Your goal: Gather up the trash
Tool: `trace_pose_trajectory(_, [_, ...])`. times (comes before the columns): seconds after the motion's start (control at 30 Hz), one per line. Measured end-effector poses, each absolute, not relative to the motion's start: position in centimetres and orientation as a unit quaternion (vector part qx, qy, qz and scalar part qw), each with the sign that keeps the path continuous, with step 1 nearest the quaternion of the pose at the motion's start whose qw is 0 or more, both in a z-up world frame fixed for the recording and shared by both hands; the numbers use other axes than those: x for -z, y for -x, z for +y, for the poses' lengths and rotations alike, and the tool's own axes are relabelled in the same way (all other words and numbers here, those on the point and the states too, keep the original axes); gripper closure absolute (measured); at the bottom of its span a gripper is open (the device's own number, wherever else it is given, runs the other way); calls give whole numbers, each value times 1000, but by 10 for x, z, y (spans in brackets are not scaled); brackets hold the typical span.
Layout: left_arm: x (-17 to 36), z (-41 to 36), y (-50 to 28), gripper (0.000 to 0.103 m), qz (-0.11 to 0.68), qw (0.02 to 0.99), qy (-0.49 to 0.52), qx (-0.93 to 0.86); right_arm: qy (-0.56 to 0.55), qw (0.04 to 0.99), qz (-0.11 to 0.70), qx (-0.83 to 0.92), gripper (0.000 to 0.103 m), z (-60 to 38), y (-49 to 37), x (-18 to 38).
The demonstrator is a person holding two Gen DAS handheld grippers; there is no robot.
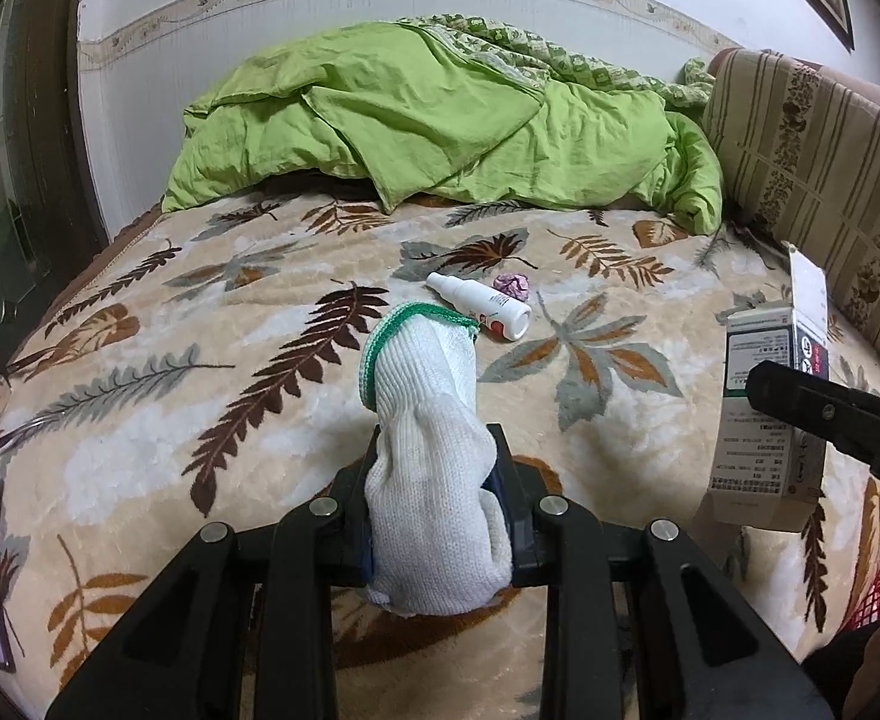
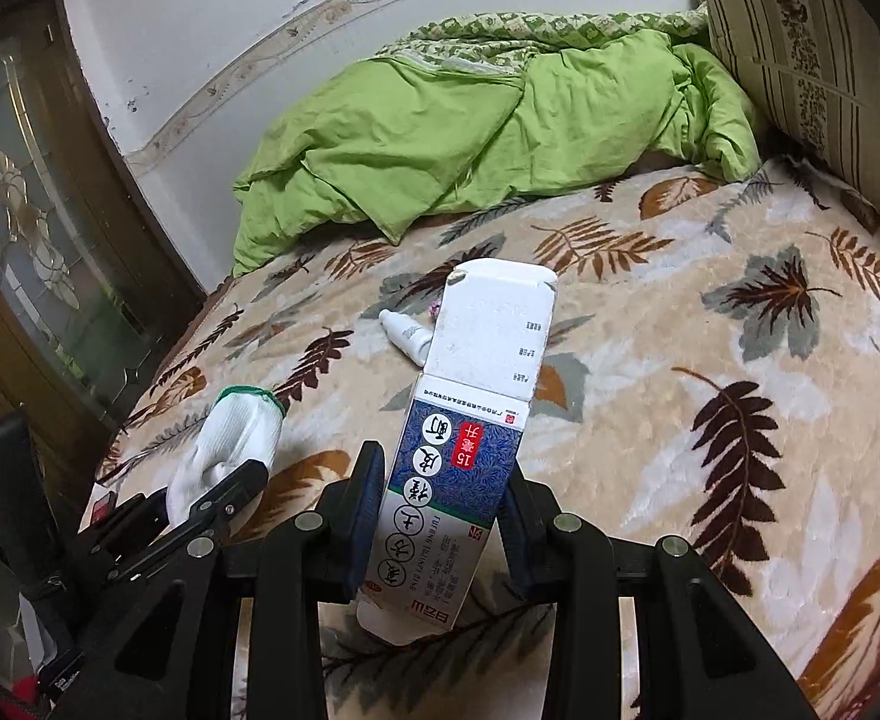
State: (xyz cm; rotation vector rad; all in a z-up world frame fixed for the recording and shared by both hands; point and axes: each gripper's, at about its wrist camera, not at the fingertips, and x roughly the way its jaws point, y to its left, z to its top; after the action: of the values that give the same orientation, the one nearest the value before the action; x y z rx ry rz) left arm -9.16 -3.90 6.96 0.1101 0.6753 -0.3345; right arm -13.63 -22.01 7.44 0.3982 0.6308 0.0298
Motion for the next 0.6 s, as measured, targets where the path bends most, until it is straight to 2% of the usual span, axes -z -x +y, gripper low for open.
trace_pose_trajectory(0.6, [-71,-39,90,75,328,928,-50,171,-195,935,294,-23,65,-217,139,-81])
